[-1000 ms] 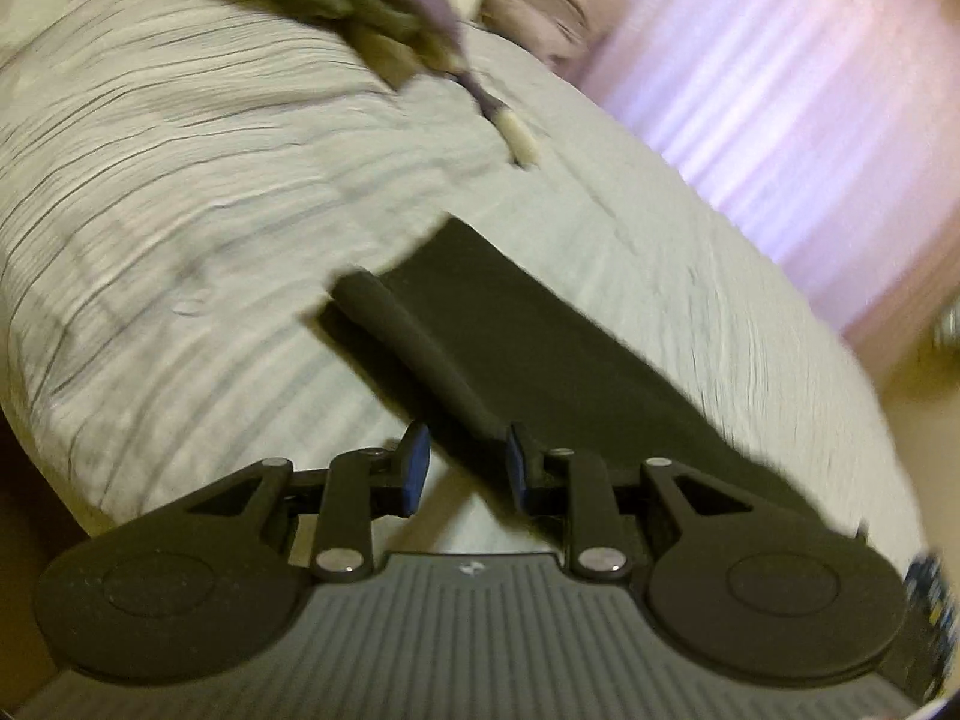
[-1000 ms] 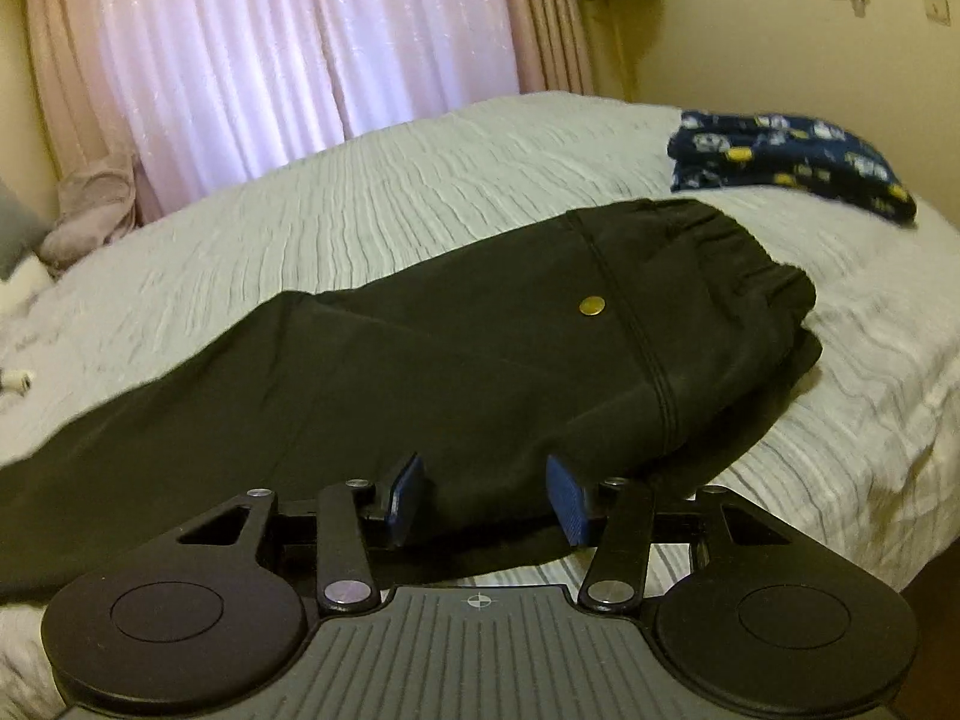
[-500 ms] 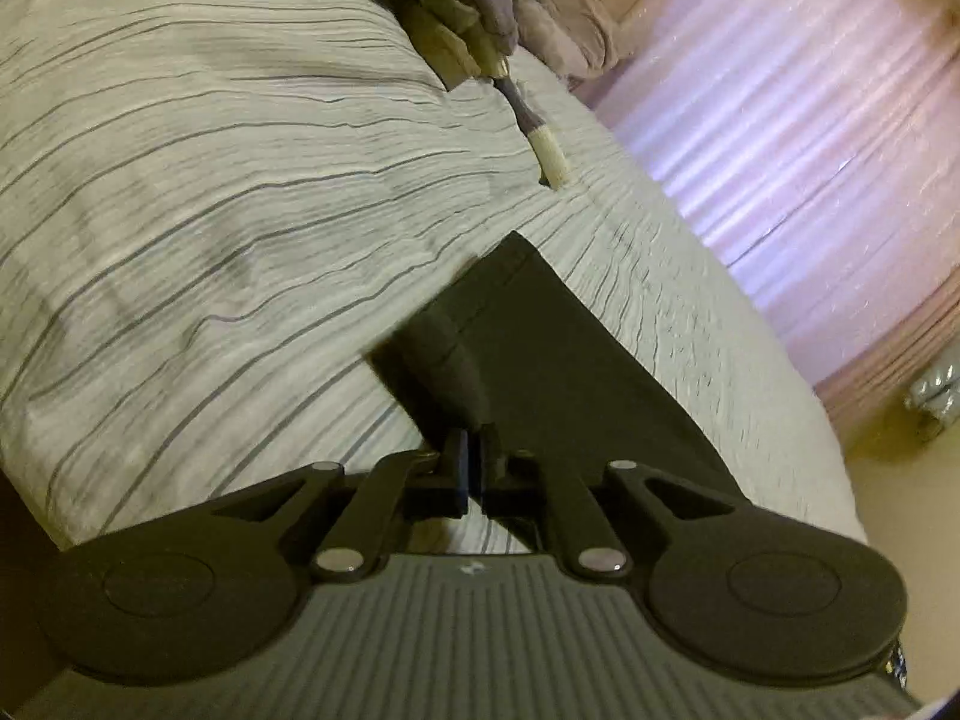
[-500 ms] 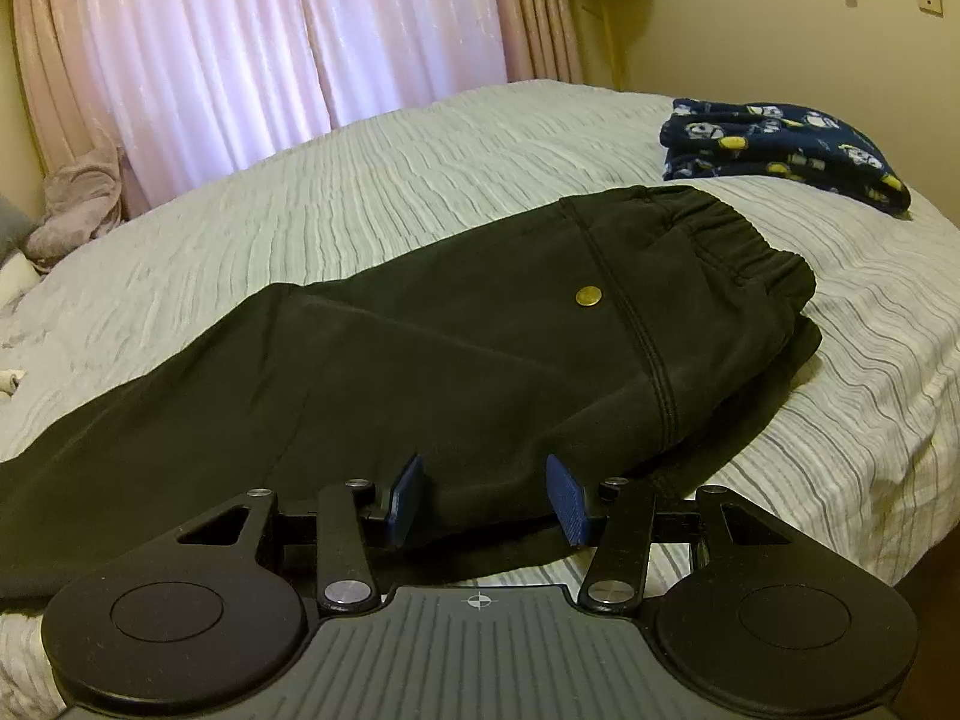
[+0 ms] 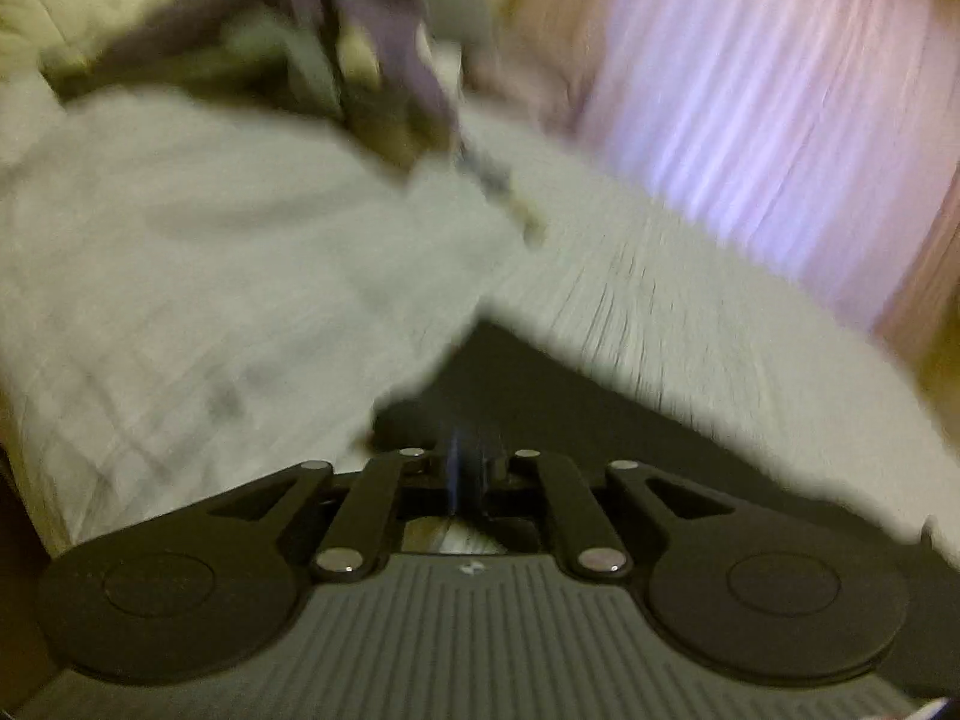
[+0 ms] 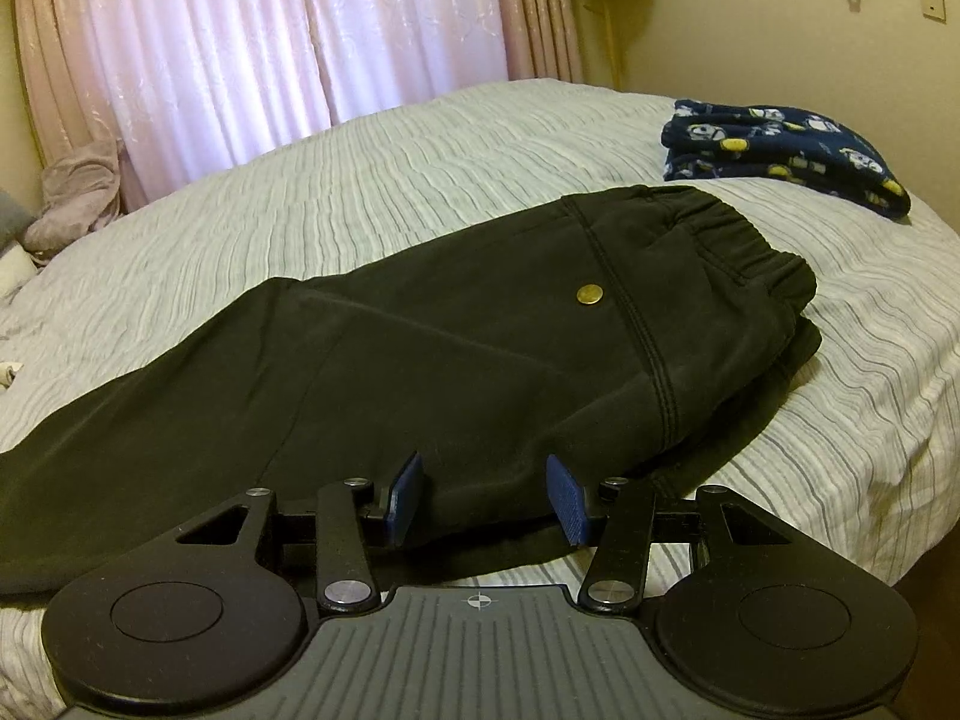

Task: Fold clothes

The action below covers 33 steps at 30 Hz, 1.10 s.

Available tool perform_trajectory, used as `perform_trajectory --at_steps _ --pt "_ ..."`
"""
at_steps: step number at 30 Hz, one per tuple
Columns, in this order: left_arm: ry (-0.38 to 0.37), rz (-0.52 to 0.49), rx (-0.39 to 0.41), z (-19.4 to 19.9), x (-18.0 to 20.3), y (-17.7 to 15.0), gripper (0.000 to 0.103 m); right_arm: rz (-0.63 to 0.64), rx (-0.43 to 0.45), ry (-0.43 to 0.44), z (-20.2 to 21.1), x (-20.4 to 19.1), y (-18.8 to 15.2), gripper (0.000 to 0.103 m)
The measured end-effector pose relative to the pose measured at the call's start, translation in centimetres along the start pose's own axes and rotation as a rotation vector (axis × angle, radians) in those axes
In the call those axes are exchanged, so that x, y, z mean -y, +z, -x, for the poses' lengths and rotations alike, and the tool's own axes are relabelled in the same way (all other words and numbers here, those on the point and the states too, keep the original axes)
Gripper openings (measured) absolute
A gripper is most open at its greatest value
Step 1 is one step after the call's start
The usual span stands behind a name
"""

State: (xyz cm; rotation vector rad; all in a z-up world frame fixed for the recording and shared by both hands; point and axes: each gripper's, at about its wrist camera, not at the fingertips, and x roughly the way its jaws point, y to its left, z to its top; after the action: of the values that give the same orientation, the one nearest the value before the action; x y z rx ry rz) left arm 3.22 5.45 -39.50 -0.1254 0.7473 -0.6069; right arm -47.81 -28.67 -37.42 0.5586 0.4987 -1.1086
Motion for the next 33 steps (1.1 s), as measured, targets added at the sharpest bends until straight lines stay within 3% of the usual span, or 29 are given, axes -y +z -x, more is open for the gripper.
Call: perform_trajectory --at_steps 3,6,7,13,15,18,23,25,27,29,33 --pt "0.013 0.104 -0.037 -1.0 -1.2 -0.3 0.004 -0.005 0.001 0.008 -0.1 0.2 0.0 0.051" --pt "0.003 0.160 -0.018 0.1 -1.2 -0.2 0.004 -0.024 0.005 0.024 0.1 0.5 -0.1 0.051" --pt "-0.002 0.183 -0.024 0.4 -1.1 -0.2 0.009 -0.033 0.007 0.030 0.1 0.7 -0.1 0.051" --pt "-0.187 0.438 -0.108 1.0 -2.2 -2.6 0.019 -0.048 0.017 0.040 0.2 0.9 -0.3 0.051" --pt "-0.209 0.494 -0.115 0.4 -2.2 -2.9 0.023 -0.051 0.020 0.046 0.3 1.0 -0.3 0.051" --pt "-0.226 0.585 -0.130 -0.9 -2.2 -3.1 0.025 -0.069 0.022 0.066 0.4 1.4 -0.4 0.051" --pt "-0.201 0.638 -0.117 -2.2 -2.1 -3.5 0.024 -0.100 0.030 0.096 0.6 1.9 -0.6 0.051" --pt "-0.181 0.608 -0.103 -2.4 -1.6 -3.3 0.019 -0.102 0.031 0.100 0.6 2.0 -0.6 0.051" --pt "-0.151 0.516 -0.089 -2.3 -0.6 -2.5 0.012 -0.107 0.030 0.106 0.5 2.0 -0.6 0.051" --pt "-0.108 0.330 -0.088 -2.1 1.4 -1.3 0.009 -0.122 0.028 0.115 0.6 2.2 -0.5 0.051" --pt "-0.132 -0.050 0.025 0.3 8.6 0.2 0.008 -0.154 0.036 0.141 1.0 2.7 -0.5 0.051"
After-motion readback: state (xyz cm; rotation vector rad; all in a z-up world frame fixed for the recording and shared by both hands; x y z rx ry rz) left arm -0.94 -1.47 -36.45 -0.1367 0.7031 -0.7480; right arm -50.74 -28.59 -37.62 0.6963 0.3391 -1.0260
